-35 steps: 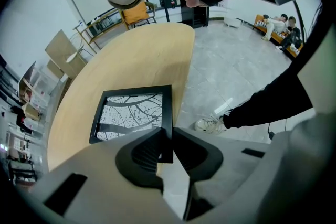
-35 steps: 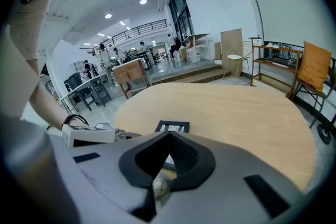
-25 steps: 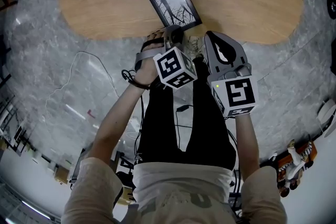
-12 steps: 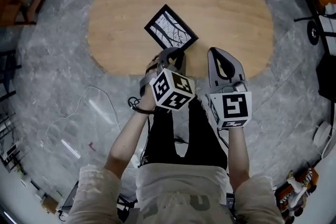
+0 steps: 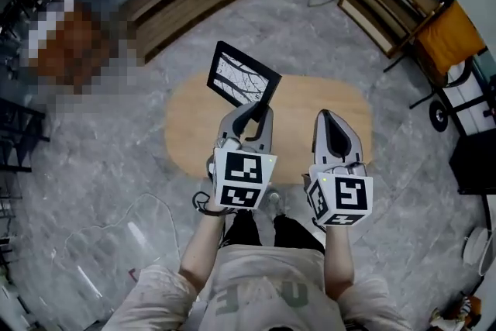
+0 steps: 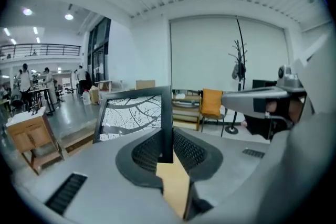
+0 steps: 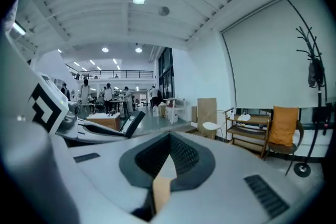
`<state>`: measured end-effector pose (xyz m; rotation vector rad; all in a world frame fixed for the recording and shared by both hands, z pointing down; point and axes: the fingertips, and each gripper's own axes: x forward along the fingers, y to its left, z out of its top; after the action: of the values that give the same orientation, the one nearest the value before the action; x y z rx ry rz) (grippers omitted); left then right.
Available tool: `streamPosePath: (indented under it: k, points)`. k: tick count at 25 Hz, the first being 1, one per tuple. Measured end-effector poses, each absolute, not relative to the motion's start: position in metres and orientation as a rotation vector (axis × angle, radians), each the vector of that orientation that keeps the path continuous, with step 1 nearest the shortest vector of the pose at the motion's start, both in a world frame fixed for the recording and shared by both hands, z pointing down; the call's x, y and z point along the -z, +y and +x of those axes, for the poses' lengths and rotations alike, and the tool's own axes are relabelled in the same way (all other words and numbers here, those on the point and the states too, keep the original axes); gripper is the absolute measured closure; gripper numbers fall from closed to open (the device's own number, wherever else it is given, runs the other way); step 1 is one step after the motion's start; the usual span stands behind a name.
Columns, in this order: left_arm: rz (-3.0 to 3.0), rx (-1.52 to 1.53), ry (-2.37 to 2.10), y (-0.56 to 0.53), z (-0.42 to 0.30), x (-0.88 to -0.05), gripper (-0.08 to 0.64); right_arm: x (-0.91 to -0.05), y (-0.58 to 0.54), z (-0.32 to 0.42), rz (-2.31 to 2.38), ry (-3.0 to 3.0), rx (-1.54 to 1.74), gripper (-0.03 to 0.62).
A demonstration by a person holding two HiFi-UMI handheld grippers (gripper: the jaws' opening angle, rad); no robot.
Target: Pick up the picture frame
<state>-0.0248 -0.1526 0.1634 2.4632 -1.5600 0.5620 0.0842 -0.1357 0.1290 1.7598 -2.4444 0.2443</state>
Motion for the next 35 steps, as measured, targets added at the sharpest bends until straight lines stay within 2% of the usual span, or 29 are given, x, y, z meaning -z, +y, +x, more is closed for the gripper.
streamPosePath:
  k: [5,12,19,35]
  points:
    - [2.462,-0.278,-1.708,-0.132,-0.045,-0.061,0.488,-0.046,-0.111,0.086,1.825,-2.546,-0.172,0.588]
    - [2.452,-0.061,-1.798,-0.090,-0.053,0.001,0.488,0.015,-0.084,0.083,1.783,-2.680,-0.019,0.588]
    - [2.431,0.080,-1.856,-0.076,-0.065,0.015,0.488,0.011,-0.073,0.071,1.763,-2.690,-0.021,0.588]
    - [2.426,0.163,-1.876,-0.085,-0.077,0.020,0.486,0.014,-0.080,0.063,1.741,-2.732,-0.015,0.588]
